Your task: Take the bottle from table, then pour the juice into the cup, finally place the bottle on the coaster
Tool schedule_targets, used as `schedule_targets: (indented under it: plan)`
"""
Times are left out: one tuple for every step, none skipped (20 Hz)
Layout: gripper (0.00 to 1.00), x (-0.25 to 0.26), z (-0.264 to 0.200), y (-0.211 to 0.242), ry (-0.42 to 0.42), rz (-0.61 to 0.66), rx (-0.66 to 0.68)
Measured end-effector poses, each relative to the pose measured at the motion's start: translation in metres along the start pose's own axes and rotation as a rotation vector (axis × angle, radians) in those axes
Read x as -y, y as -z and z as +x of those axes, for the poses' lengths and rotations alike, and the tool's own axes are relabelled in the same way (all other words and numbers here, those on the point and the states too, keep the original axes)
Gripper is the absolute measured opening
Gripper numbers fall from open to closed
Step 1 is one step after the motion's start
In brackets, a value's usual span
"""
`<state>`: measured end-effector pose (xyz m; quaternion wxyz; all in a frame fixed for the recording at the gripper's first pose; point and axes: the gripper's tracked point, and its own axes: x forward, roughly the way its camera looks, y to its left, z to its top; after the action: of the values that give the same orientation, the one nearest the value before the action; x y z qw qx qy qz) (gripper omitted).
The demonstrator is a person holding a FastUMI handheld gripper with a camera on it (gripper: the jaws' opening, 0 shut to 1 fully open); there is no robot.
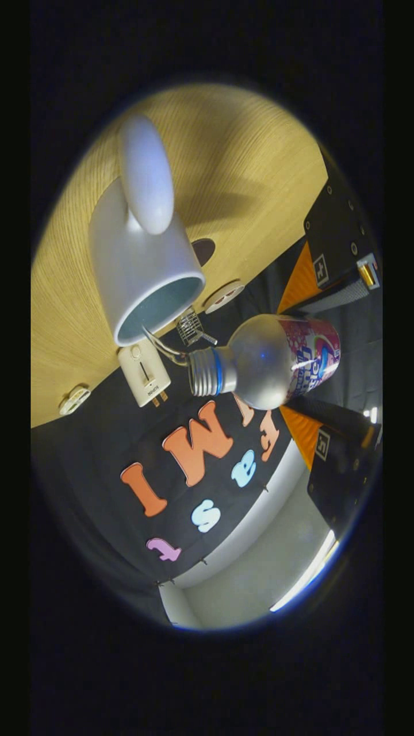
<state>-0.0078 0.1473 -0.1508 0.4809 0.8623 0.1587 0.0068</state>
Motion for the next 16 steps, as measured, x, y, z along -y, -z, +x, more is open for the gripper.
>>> schedule_targets:
  plan:
    - [0.74,-0.0012,0.0010,0.0030,-0.003,-0.001,-0.006]
    - [0.74,-0.0028,0.0010,0.0043,-0.009,0.000,-0.008]
    - [0.74,-0.0026,0.0013,0.0053,-0.010,0.001,-0.010]
    - [0.74,-0.0022,0.0009,0.0061,-0.012,0.004,-0.012]
    - [0.74,-0.0024,-0.0011,0.0077,-0.012,0.008,-0.016]
    - [0.74,-0.0020,-0.0018,0.0090,-0.015,0.013,-0.019]
    - [0.74,-0.0027,-0.0014,0.0109,-0.016,0.015,-0.026]
    - [0.74,-0.0027,-0.0024,0.0109,-0.022,0.017,-0.027]
    - [0.74,-0.0029,-0.0034,0.0099,-0.023,0.017,-0.025]
    - [0.74,-0.0037,-0.0025,0.0088,-0.028,0.020,-0.021]
    - [0.74,-0.0054,-0.0023,0.0082,-0.031,0.022,-0.020]
    - [0.74,-0.0058,-0.0021,0.0079,-0.036,0.025,-0.021]
    - [0.74,-0.0082,-0.0050,0.0081,-0.042,0.029,-0.024]
    - [0.74,-0.0096,-0.0060,0.0075,-0.049,0.034,-0.022]
    - [0.74,-0.0104,-0.0067,0.0082,-0.051,0.035,-0.024]
    - [0.74,-0.0103,-0.0058,0.0089,-0.055,0.038,-0.022]
